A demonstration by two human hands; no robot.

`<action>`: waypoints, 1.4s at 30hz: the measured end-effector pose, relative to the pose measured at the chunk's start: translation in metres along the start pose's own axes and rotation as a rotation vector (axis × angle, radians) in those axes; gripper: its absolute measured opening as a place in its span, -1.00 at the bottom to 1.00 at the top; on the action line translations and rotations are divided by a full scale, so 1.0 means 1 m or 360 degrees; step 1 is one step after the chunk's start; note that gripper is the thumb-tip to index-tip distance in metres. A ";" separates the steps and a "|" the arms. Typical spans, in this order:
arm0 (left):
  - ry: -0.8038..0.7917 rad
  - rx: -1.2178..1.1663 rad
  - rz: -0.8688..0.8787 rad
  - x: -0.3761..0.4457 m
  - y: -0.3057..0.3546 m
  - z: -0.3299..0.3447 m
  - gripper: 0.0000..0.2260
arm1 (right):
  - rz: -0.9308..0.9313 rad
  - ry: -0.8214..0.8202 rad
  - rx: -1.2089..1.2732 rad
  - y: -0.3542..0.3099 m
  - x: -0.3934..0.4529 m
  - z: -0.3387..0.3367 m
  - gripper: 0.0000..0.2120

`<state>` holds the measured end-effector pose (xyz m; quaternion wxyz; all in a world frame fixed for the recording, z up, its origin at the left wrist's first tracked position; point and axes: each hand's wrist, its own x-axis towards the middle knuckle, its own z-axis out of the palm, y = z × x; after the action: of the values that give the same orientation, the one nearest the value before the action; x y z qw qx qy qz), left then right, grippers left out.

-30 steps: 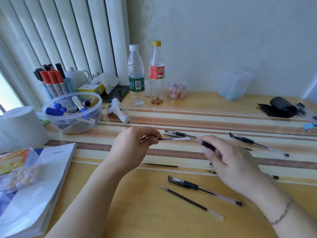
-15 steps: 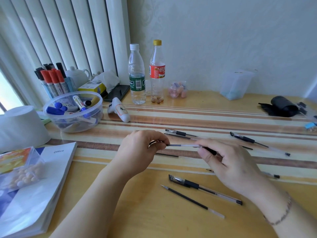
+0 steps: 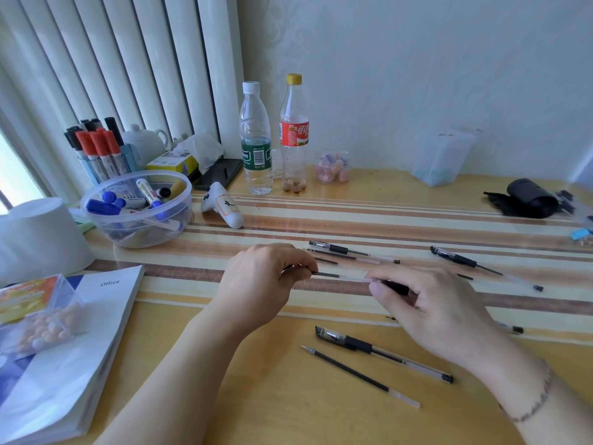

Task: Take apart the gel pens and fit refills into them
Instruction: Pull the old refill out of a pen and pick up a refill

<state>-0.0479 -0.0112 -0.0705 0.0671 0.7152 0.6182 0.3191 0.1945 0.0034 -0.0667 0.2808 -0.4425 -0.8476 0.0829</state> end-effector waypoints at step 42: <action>0.0572 -0.1039 -0.0131 0.000 0.020 -0.008 -0.90 | 0.0302 0.0189 0.0858 0.001 0.006 -0.002 -0.72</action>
<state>-0.0354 -0.0185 -0.0547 0.1946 0.5634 0.5140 0.6169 0.1931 0.0085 -0.0631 0.4284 -0.4333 -0.7319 0.3049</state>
